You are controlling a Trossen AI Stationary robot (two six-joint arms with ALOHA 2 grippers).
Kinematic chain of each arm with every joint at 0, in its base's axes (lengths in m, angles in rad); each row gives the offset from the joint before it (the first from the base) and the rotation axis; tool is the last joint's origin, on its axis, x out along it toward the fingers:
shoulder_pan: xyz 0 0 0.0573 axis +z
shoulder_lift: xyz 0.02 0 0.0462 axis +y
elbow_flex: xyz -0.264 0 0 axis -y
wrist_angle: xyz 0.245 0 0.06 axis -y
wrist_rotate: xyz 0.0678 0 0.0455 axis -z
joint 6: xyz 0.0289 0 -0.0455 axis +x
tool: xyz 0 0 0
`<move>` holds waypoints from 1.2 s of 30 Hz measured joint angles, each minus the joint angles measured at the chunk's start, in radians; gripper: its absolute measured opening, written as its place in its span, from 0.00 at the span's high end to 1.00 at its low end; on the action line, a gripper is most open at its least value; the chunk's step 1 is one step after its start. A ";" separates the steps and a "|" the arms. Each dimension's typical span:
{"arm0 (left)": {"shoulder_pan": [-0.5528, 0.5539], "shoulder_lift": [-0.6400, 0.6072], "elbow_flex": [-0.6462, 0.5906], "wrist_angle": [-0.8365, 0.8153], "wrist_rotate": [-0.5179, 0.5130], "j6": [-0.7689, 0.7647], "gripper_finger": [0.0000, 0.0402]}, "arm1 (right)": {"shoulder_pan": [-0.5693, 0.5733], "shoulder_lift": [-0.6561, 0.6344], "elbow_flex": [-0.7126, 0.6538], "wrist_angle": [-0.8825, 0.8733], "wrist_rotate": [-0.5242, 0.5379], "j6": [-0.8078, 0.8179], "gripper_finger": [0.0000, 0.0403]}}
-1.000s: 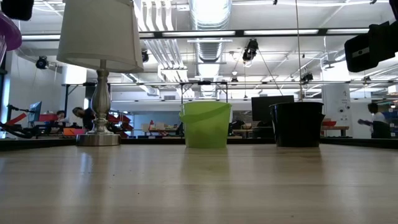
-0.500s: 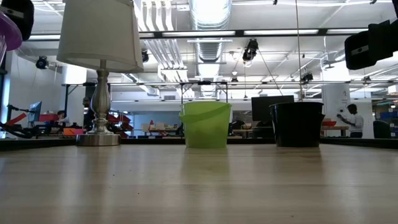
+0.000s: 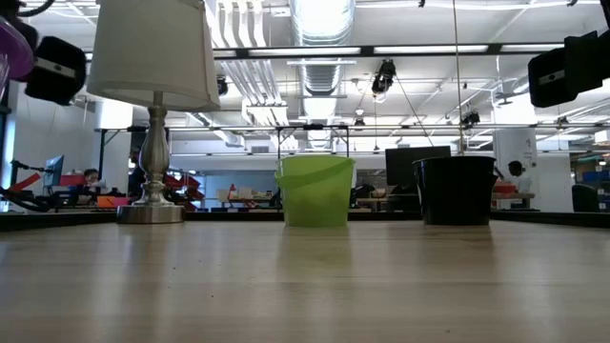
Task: Sort candy
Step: Return to Home Position
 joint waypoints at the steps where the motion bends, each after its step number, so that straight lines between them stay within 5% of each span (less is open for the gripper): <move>1: 0.001 0.003 -0.002 0.013 -0.042 0.008 0.71 | 0.000 0.000 0.000 0.000 0.000 0.000 0.64; 36: 0.002 0.009 0.035 0.022 -0.015 0.021 0.71 | 0.000 0.001 0.000 0.002 0.000 0.000 0.64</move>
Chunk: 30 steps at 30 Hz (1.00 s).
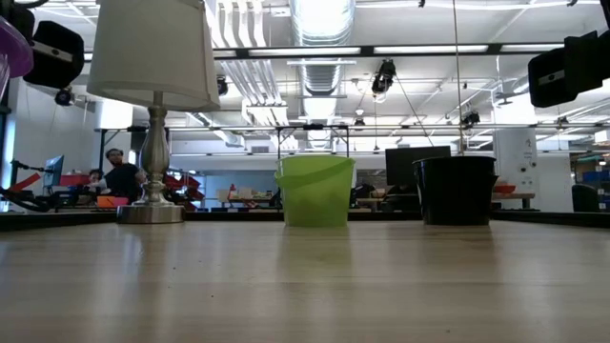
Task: Sort candy
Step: Return to Home Position
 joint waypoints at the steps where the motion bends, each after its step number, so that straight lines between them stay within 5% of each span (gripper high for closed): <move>1: 0.000 0.000 0.000 0.000 0.000 0.000 0.71 | 0.000 0.000 0.000 0.000 0.000 0.000 0.64; 30: 0.000 -0.009 -0.038 -0.011 0.004 0.001 0.71 | 0.002 -0.061 -0.001 0.045 0.005 0.000 0.64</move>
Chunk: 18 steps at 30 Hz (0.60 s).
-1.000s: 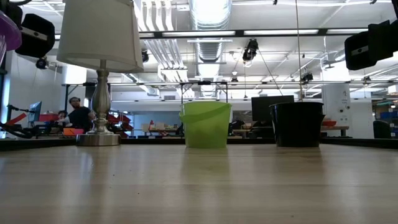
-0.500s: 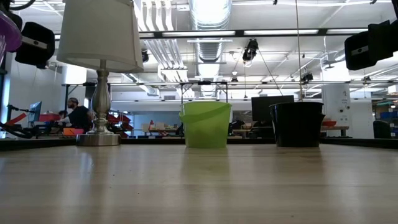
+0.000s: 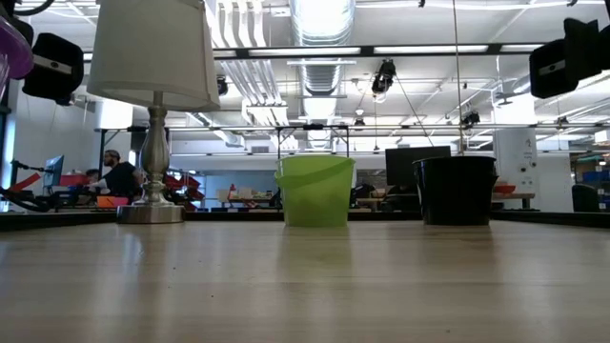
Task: Sort candy
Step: Return to Home Position
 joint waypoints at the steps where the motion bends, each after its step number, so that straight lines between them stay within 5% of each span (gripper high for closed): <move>1: 0.000 0.000 0.000 0.000 0.000 0.000 0.71 | 0.000 0.000 0.000 -0.002 0.000 0.000 0.64; 18: 0.000 0.005 -0.001 0.000 -0.002 0.000 0.71 | 0.001 0.015 0.000 -0.007 -0.004 0.000 0.64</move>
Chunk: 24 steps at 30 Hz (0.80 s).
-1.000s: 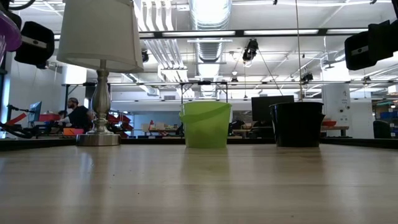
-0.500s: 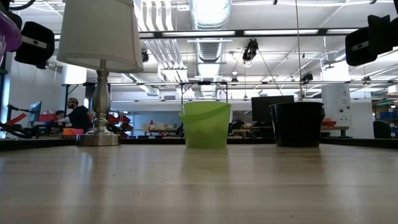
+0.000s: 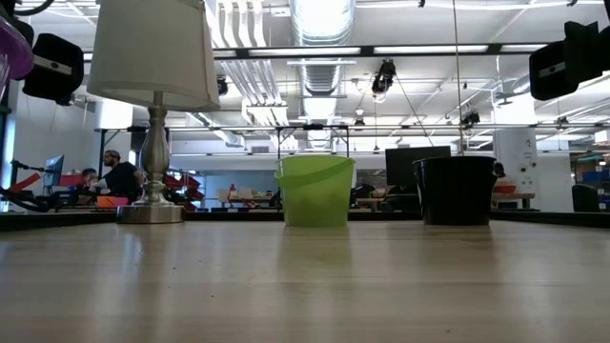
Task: Sort candy
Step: Return to Home Position
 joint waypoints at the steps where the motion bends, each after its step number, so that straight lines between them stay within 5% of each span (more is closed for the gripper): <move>1: 0.000 0.001 0.000 0.000 0.000 0.000 0.71 | 0.000 0.000 0.000 0.000 0.000 0.000 0.64; 24: 0.000 0.001 0.014 0.001 -0.003 0.000 0.71 | 0.000 0.000 0.000 0.000 0.000 0.000 0.64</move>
